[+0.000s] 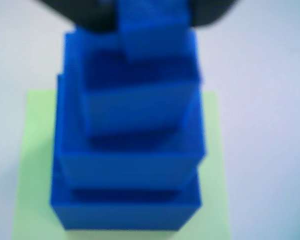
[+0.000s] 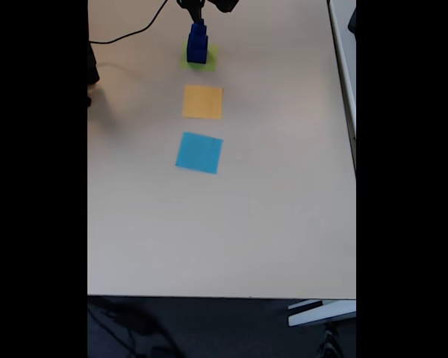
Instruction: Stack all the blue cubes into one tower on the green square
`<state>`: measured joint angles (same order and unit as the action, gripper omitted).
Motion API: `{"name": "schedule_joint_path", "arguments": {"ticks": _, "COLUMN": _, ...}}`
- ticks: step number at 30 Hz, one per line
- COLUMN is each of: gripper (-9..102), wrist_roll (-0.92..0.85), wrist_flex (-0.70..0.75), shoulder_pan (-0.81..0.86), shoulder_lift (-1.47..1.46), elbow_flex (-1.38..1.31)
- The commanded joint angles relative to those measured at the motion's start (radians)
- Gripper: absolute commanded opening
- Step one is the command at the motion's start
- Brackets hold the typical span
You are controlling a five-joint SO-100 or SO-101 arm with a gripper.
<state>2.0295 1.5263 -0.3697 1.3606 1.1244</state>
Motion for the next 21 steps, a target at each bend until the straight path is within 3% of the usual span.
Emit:
{"name": "schedule_joint_path", "arguments": {"ticks": 1, "gripper": 0, "wrist_roll": -0.017, "wrist_flex": -0.011, "shoulder_pan": 0.012, "shoulder_lift": 0.049, "elbow_flex": -0.014}}
{"name": "schedule_joint_path", "arguments": {"ticks": 21, "gripper": 0, "wrist_roll": 0.018, "wrist_flex": 0.083, "shoulder_pan": -0.006, "shoulder_lift": -0.009, "elbow_flex": -0.164}}
